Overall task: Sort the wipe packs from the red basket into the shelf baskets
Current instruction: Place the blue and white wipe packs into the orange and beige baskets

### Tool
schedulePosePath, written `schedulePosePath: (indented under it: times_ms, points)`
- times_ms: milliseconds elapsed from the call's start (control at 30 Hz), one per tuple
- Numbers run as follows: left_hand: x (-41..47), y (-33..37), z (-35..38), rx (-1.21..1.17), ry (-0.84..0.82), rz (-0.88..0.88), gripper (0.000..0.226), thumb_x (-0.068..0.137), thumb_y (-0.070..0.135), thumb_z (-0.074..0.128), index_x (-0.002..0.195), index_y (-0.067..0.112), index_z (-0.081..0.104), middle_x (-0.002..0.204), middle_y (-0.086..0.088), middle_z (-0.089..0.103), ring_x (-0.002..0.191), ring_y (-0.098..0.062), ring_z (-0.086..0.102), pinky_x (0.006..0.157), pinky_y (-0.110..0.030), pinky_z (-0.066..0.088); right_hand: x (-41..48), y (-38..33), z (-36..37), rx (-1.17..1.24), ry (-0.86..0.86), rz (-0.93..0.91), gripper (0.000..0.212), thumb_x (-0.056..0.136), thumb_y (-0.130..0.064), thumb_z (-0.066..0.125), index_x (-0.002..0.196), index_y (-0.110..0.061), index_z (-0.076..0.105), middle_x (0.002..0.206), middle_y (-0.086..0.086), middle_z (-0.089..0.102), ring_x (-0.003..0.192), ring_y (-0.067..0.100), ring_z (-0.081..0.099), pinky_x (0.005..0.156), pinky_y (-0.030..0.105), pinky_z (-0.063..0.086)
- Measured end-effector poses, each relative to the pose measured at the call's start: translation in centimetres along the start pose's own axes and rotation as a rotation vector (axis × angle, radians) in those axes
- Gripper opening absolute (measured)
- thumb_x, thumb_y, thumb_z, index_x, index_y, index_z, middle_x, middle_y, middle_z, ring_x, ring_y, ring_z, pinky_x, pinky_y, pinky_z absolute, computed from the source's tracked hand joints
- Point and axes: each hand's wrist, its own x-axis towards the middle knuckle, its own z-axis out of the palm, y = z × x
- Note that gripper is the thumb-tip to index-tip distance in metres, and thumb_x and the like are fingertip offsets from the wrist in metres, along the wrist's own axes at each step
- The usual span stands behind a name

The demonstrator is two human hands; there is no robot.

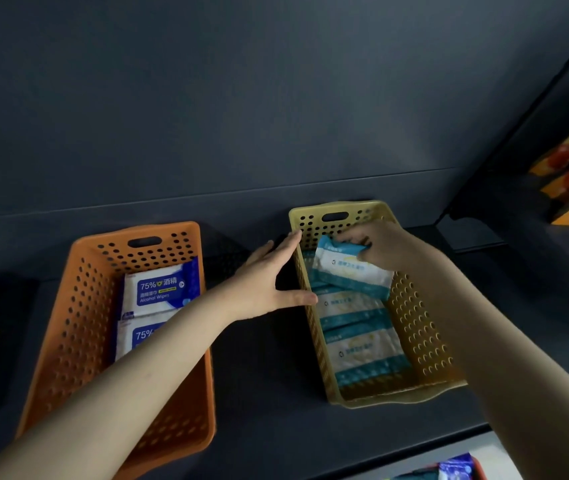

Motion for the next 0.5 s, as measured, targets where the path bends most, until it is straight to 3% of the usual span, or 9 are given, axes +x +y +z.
schedulePosePath:
  times_ms: [100, 200, 333, 500]
  points:
    - [0.0, -0.1, 0.0, 0.002, 0.006, 0.002, 0.111, 0.064, 0.076, 0.058, 0.147, 0.051, -0.011, 0.158, 0.024, -0.007, 0.146, -0.007, -0.012, 0.120, -0.050, 0.005, 1.0, -0.4, 0.5, 0.027, 0.057, -0.050, 0.047, 0.091, -0.002, 0.056, 0.132, -0.024, 0.056, 0.132, 0.000, 0.059, 0.114, 0.012, 0.058, 0.087, 0.018, 0.045]
    - [0.0, -0.2, 0.1, -0.004, 0.011, -0.001, 0.110, 0.064, 0.077, 0.058, 0.146, 0.053, -0.012, 0.159, 0.023, -0.007, 0.146, -0.006, -0.013, 0.120, -0.049, 0.004, 1.3, -0.4, 2.0, -0.034, 0.141, -0.067, 0.048, 0.088, -0.016, 0.066, 0.133, -0.025, 0.055, 0.134, 0.001, 0.052, 0.123, 0.019, 0.050, 0.100, 0.027, 0.035]
    - [0.2, -0.3, 0.1, 0.001, 0.005, 0.003, 0.109, 0.065, 0.078, 0.058, 0.145, 0.054, -0.012, 0.159, 0.023, -0.007, 0.146, -0.007, -0.013, 0.120, -0.050, 0.004, 0.3, 0.7, 4.0, -0.066, 0.063, -0.045, 0.050, 0.086, -0.020, 0.068, 0.133, -0.023, 0.055, 0.135, 0.002, 0.051, 0.126, 0.021, 0.045, 0.107, 0.036, 0.033]
    - [0.3, -0.2, 0.1, -0.007, -0.002, -0.012, 0.108, 0.067, 0.075, 0.060, 0.145, 0.055, -0.012, 0.158, 0.024, -0.009, 0.146, -0.008, -0.014, 0.119, -0.053, 0.006, 0.6, 1.6, 5.3, 0.040, 0.067, -0.039, 0.050, 0.087, -0.013, 0.064, 0.135, -0.026, 0.054, 0.135, -0.004, 0.046, 0.125, 0.015, 0.041, 0.100, 0.022, 0.029]
